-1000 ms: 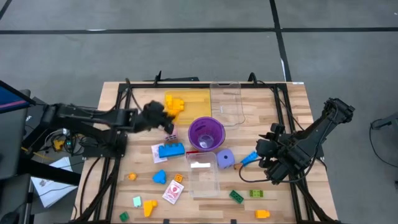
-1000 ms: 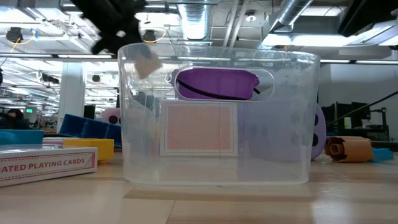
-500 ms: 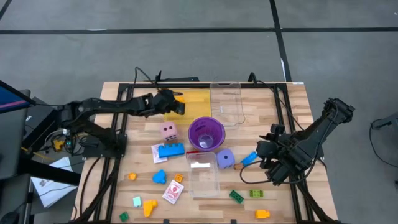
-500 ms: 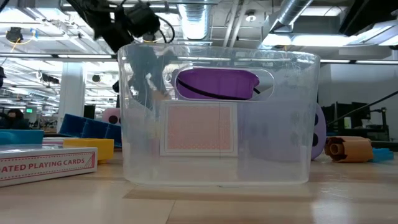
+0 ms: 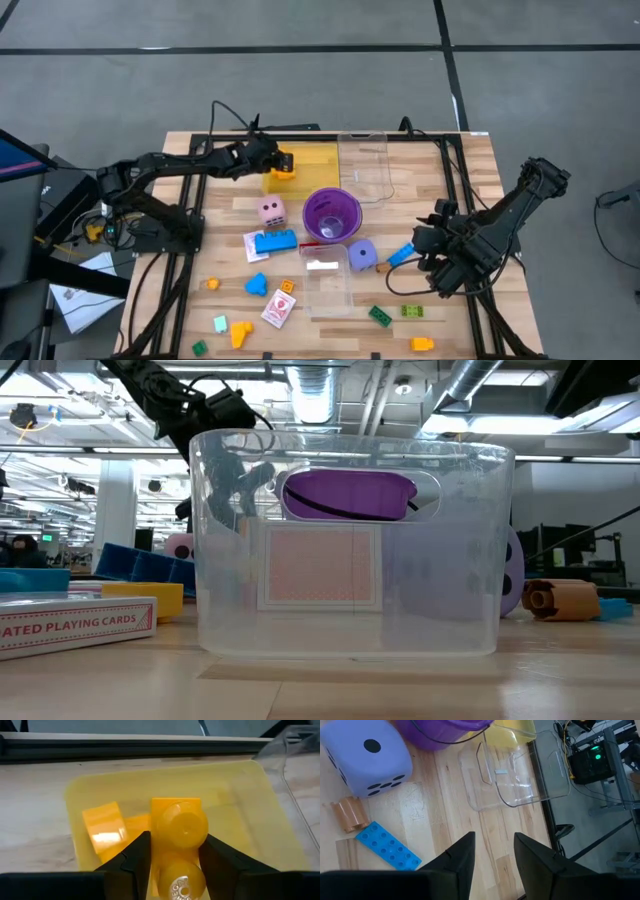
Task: Pick & Place Toys
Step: Put the yellow game piece into the yellow bin
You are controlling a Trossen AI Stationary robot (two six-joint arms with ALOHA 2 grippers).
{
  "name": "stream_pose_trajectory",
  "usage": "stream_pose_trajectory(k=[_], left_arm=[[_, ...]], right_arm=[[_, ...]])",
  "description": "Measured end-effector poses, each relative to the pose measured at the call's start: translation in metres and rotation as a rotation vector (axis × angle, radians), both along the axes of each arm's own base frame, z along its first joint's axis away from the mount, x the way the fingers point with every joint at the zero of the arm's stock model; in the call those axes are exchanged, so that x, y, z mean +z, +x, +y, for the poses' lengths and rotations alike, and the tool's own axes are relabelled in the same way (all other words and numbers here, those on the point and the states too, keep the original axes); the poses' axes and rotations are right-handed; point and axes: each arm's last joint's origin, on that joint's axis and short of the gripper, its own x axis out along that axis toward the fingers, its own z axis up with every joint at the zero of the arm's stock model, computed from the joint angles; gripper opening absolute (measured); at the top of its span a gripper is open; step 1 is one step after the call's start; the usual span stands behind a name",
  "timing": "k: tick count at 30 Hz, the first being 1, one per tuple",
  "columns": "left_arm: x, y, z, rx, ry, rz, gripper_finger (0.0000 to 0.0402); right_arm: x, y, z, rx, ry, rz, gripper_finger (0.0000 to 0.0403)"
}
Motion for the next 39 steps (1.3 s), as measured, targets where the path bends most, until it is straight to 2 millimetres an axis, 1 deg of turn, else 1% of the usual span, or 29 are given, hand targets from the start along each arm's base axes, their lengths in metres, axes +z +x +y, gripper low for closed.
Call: stream_pose_trajectory(k=[6, 10, 12, 17, 20, 39], left_arm=[[-0.002, 0.001, 0.001, -0.003, 0.001, 0.006, 0.0136], [-0.008, 0.004, 0.002, -0.019, -0.004, 0.024, 0.0136], [-0.009, 0.007, 0.003, -0.020, 0.008, 0.004, 0.0137], [-0.015, 0.006, 0.007, -0.027, 0.003, 0.041, 0.0137], [-0.013, 0.006, 0.010, -0.019, 0.015, 0.022, 0.0137], [-0.014, 0.005, 0.009, -0.019, 0.011, 0.034, 0.0144]], right_arm=[[0.000, 0.000, 0.000, -0.001, 0.001, -0.001, 0.0129], [0.000, 0.000, 0.000, -0.006, 0.004, -0.006, 0.0129], [0.000, 0.000, 0.000, -0.006, 0.005, -0.007, 0.0129], [0.000, 0.000, 0.000, -0.006, 0.006, -0.007, 0.0129], [0.000, 0.000, 0.000, -0.008, 0.008, -0.007, 0.0129], [0.000, 0.000, 0.000, -0.006, 0.008, -0.001, 0.0129]])
